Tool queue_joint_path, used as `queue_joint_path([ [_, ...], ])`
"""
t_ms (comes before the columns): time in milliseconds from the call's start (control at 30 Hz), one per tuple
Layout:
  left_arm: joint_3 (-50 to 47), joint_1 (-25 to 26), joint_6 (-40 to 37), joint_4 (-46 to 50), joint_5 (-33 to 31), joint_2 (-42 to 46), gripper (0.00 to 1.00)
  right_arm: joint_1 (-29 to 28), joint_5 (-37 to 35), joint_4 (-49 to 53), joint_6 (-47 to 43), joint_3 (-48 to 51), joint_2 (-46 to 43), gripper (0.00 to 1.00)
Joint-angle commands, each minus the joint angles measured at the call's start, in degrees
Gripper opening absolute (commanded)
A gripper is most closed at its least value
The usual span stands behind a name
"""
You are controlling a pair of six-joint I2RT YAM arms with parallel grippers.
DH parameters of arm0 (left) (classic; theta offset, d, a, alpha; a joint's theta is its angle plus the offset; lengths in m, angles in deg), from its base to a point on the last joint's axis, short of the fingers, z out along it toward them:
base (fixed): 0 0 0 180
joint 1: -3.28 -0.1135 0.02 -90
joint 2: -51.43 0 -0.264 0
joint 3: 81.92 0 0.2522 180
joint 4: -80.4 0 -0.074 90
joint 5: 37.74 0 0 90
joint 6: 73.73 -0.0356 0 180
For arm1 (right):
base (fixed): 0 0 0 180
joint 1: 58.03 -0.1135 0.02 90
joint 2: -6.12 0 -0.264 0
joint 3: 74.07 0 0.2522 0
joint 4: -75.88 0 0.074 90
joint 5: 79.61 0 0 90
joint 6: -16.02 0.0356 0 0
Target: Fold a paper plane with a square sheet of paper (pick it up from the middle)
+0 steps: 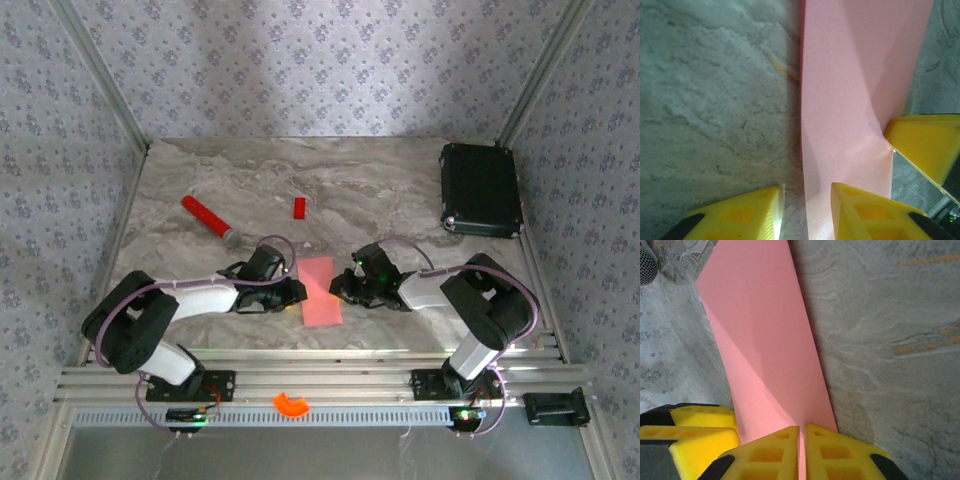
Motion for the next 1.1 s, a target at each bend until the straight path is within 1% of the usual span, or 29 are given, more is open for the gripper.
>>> queue_joint_path([
  [0, 0.0, 0.2, 0.3, -7.1, 2.0, -1.9, 0.27, -1.2, -2.2, 5.4, 0.5, 1.0, 1.9, 0.12],
  [167, -0.7, -0.9, 1.0, -9.4, 3.1, -1.6, 0.25, -1.2, -2.1, 5.5, 0.5, 0.9, 1.6, 0.13],
  [367, -0.7, -1.3, 1.1, -9.6, 3.7, -1.5, 0.24, -1.2, -2.1, 5.6, 0.4, 0.7, 1.7, 0.13],
  [467, -0.8, -1.4, 1.2, -9.7, 3.7, -1.4, 0.22, -1.1, -1.9, 5.6, 0.3, 0.5, 1.7, 0.13],
  [567, -0.9, -1.6, 1.2, -8.9, 3.1, -0.8, 0.16, -1.1, -1.4, 4.9, -0.6, 0.3, 1.1, 0.15],
  [733, -1.0, -2.0, 2.0, -7.4, 3.2, 0.6, 0.03, -1.3, -0.8, 4.4, -4.5, -0.9, -3.7, 0.25],
  [767, -0.7, -2.0, 2.2, -7.0, 3.3, 1.0, 0.0, -1.5, -1.8, 5.4, -5.6, -1.1, -5.7, 0.3],
  [833, -0.8, -2.2, 2.7, -5.9, 3.5, 2.2, 0.0, -2.0, -4.5, 7.9, -8.6, -1.1, -9.5, 0.38],
  [900, -1.0, -2.4, 3.4, -5.4, 3.8, 3.5, 0.0, -3.4, -7.8, 10.3, -13.5, -0.9, -13.8, 0.44],
  [967, -1.4, -2.7, 4.0, -5.1, 4.0, 5.0, 0.0, -6.3, -13.5, 13.3, -17.9, -0.8, -17.2, 0.49],
  [1067, -1.5, -3.4, 4.5, -4.7, 5.2, 6.3, 0.0, -12.4, -24.4, 16.0, -26.3, -0.2, -20.9, 0.51],
])
